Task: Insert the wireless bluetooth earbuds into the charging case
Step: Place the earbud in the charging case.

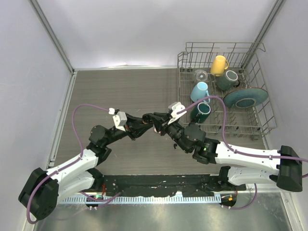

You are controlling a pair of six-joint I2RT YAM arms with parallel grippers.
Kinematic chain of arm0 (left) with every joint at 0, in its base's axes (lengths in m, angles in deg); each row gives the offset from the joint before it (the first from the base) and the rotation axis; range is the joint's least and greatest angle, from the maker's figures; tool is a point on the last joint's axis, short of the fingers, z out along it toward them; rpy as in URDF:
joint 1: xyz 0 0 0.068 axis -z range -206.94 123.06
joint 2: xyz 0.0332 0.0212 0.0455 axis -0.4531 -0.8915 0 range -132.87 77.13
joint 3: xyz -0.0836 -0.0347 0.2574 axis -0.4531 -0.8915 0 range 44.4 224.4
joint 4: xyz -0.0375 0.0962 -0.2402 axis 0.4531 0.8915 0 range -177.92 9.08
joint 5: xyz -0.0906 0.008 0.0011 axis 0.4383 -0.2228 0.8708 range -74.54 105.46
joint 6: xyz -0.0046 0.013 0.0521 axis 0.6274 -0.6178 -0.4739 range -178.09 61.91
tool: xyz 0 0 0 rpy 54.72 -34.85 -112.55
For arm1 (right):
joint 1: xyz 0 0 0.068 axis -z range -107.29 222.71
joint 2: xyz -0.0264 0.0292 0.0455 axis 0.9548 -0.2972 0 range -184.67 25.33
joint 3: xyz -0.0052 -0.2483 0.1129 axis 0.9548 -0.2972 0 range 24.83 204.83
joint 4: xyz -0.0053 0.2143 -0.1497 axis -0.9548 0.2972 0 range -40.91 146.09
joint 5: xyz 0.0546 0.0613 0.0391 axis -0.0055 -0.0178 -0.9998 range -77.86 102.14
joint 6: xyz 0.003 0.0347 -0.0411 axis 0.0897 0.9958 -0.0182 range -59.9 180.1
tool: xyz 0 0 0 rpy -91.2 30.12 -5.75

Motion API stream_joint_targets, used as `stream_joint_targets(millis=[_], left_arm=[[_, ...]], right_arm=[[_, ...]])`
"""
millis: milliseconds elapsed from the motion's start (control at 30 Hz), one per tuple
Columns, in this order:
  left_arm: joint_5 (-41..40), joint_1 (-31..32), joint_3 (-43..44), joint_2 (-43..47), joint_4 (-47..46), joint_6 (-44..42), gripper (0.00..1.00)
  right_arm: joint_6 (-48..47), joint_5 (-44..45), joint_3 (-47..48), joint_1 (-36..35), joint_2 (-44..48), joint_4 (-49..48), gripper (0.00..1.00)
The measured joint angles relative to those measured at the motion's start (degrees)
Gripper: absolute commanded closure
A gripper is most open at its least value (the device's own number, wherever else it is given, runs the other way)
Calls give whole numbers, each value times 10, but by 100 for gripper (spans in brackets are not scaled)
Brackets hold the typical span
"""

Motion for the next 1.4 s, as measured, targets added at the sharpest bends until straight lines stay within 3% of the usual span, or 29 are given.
stream_joint_targets(millis=[767,1233,1300,1333,1400], left_arm=[[-30,1,-6,9,-5,0,100],[-21,-4,-10,12,-3,-11,100],[-21,-4,-10,13,-3,-14,100],[-21,-4,-10,13,-3,-16,100],[-21,-4,-10,14,-3,-18,100]], right_arm=[[-8,-26,-3,-2,19,26,99],[-8,-35,23,-1,-18,57,99],[-8,-35,30,-1,-19,68,95],[-8,-36,34,-1,-19,75,85],[-3,-38,39,-1,-19,85,76]])
